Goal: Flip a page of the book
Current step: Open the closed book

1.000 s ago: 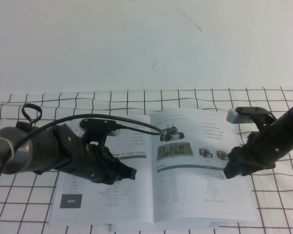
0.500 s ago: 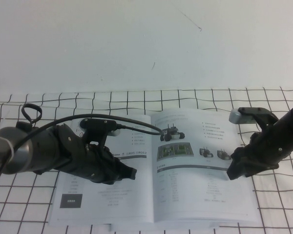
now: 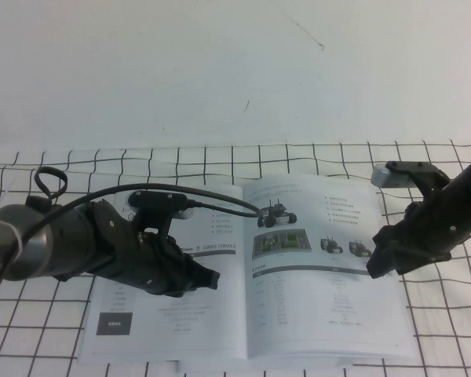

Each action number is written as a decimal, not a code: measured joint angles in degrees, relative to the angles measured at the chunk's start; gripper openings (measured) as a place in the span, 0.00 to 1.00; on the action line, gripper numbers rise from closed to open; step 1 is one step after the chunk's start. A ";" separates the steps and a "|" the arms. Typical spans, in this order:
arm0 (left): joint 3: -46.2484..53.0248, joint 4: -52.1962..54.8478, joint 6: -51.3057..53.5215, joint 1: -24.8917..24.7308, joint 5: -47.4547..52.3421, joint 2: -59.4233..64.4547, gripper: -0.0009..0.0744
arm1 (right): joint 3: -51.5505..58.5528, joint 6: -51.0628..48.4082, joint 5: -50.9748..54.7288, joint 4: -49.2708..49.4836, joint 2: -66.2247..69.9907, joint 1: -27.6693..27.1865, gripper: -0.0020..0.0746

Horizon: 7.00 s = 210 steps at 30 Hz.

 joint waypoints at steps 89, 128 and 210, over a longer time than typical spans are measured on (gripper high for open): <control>1.40 0.66 -2.86 0.29 5.77 -20.79 0.01 | -0.10 -36.77 18.64 63.22 -0.62 4.57 0.57; 16.43 -9.30 -1.34 -25.16 -11.73 -30.36 0.01 | -0.10 -39.33 13.75 64.56 -0.62 7.87 0.57; 7.03 -13.42 7.50 -0.74 -2.00 -5.31 0.01 | -0.10 -8.88 2.89 0.74 -1.31 5.60 0.03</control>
